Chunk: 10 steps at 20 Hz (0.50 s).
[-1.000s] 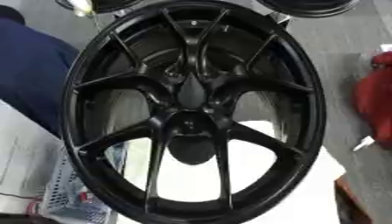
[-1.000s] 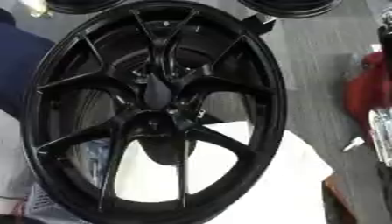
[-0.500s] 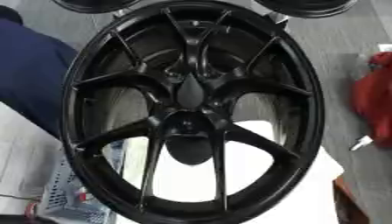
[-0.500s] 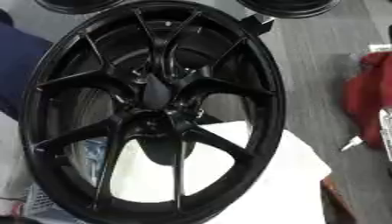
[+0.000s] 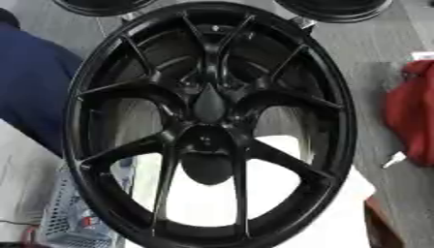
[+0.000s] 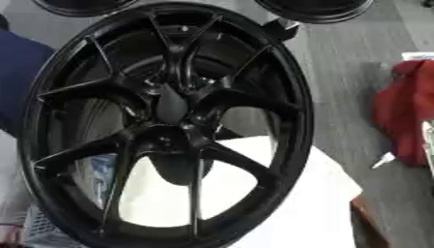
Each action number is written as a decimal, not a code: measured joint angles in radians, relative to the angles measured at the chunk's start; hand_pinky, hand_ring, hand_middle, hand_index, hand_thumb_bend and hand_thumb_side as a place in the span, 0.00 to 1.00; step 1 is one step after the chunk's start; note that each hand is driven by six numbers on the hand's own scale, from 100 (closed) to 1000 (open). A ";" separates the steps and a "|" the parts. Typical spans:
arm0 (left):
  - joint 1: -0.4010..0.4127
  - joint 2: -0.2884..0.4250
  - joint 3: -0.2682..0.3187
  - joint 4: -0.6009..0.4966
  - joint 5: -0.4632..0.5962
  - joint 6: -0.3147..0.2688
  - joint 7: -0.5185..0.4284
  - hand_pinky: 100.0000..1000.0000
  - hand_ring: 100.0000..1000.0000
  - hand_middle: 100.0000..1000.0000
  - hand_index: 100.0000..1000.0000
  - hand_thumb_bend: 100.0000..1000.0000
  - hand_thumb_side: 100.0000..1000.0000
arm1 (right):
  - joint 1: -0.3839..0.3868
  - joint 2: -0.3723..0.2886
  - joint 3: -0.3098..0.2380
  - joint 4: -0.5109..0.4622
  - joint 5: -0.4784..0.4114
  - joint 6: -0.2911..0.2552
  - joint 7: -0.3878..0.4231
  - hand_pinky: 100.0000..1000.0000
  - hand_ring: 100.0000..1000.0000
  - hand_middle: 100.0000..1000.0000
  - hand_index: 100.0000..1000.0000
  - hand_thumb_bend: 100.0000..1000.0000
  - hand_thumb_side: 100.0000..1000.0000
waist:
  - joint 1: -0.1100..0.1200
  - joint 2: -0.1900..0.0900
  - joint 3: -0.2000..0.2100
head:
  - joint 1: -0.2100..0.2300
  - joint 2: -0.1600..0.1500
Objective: Pull the pin out of the wheel hub.
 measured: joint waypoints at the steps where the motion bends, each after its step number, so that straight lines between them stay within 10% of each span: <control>1: 0.003 0.000 0.001 0.000 0.000 -0.004 -0.008 0.89 0.80 0.78 0.92 0.43 0.92 | 0.000 0.000 0.000 0.000 0.000 0.000 0.000 0.78 0.68 0.61 0.83 0.00 0.48 | 0.000 0.000 0.001 | 0.000 0.000; 10: 0.005 -0.013 0.028 -0.060 0.061 0.013 -0.019 0.80 0.65 0.65 0.81 0.00 0.94 | 0.000 0.000 0.000 0.000 0.000 0.000 0.001 0.78 0.68 0.61 0.83 0.00 0.48 | -0.003 -0.002 0.012 | 0.000 -0.001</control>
